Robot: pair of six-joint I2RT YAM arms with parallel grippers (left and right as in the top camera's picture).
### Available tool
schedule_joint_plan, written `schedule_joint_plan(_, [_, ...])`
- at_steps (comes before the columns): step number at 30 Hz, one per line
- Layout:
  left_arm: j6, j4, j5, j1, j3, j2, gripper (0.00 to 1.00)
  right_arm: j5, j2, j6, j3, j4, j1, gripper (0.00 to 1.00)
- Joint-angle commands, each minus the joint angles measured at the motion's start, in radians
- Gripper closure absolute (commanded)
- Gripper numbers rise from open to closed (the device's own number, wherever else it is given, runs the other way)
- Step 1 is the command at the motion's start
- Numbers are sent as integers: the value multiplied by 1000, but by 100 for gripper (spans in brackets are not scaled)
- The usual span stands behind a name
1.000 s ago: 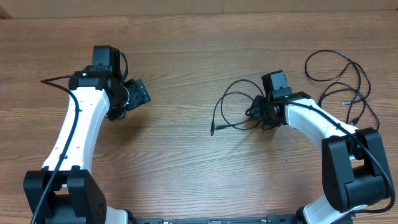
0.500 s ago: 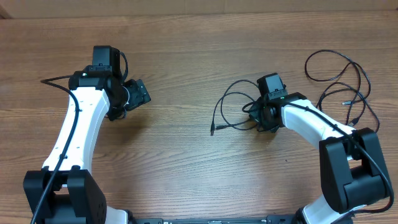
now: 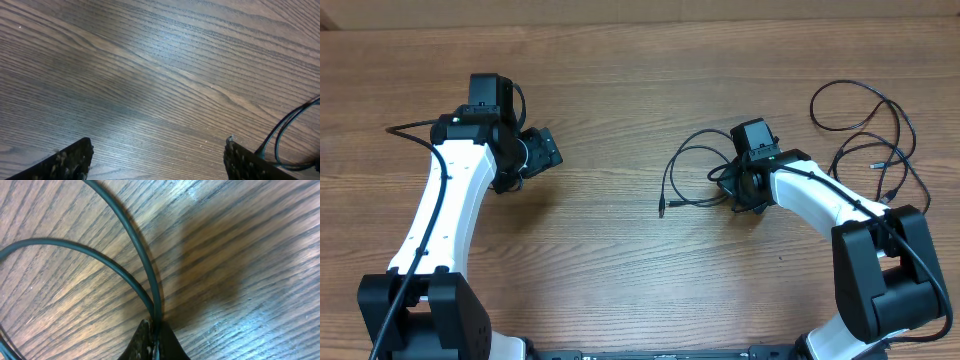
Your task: Untangle cables
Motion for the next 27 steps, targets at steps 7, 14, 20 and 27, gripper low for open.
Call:
schedule_joint_plan(7, [15,0,7,0,23,-5,16,7,-32,-195,95,-15,-11,96])
schedule_joint_plan(14, [15,0,7,0,23,-5,16,121,-105,-316,286,-158,-13,96])
schedule_joint_plan(20, [15,0,7,0,23,-5,17,30,-112,-401,357,-201,-11,73])
schedule_joint_plan(27, [15,0,7,0,23,-5,16,-135,-74,-756,356,-247,49,55])
